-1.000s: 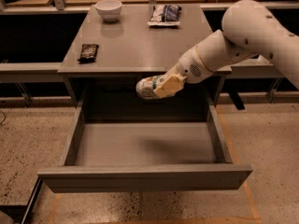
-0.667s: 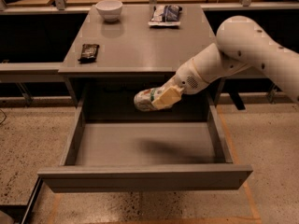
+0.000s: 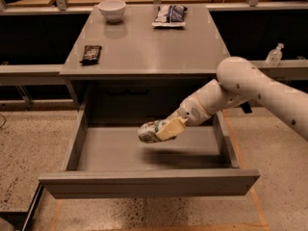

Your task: Place 7up can into top drawer

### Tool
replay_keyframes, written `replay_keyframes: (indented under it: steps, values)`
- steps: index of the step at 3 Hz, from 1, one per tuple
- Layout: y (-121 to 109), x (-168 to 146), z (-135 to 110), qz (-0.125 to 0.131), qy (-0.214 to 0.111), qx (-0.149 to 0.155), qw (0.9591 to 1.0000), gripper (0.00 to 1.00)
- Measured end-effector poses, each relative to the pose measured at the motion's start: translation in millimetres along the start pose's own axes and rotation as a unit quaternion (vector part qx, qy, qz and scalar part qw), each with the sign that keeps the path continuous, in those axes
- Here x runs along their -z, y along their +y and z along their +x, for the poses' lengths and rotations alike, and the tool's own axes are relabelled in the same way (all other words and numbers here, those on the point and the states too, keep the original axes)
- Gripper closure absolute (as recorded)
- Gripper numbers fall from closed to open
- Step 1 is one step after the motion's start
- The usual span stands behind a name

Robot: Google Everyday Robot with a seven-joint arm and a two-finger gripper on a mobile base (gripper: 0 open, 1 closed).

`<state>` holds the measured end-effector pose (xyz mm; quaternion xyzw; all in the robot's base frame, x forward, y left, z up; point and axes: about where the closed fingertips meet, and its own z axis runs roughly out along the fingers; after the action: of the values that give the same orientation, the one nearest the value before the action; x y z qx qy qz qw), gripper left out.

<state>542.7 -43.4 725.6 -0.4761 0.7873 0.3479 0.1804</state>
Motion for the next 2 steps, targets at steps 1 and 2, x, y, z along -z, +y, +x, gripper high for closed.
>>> replay_keyframes:
  steps: [1, 2]
  values:
    - [-2.5, -27.0, 32.4, -0.036, -0.015, -0.04, 0.9984, 0.37]
    - [-9.9, -34.8, 49.6, -0.045, -0.02, -0.06, 0.9969, 0.06]
